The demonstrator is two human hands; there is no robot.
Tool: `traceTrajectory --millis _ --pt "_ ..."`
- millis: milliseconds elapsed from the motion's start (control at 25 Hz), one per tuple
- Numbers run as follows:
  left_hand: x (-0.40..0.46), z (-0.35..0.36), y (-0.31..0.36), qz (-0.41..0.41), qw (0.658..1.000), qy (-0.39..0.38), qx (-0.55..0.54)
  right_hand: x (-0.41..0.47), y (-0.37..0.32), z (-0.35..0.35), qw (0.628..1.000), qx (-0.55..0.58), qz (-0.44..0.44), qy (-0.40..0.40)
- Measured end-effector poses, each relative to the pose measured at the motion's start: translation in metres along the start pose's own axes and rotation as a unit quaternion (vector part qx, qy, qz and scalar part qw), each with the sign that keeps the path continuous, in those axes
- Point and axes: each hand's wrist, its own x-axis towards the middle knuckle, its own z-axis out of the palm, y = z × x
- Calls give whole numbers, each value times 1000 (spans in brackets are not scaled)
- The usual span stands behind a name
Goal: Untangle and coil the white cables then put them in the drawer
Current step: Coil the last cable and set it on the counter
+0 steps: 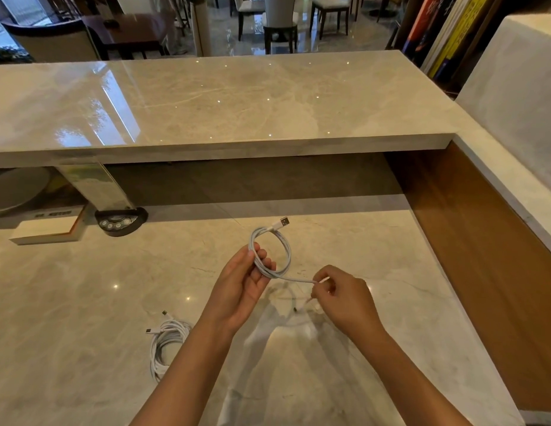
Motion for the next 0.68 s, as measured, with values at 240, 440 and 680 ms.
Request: traceTrajectory --millis 240,440,680 --pt "-6 -1 -7 -26 996 -62 54 23 -7 -1 832 491 257 22" --pt "-5 -11 -5 -38 993 -90 63 30 -4 1 749 597 285 -36" --pt "-2 -17 -5 -52 994 -97 11 22 2 2 812 514 251 -118"
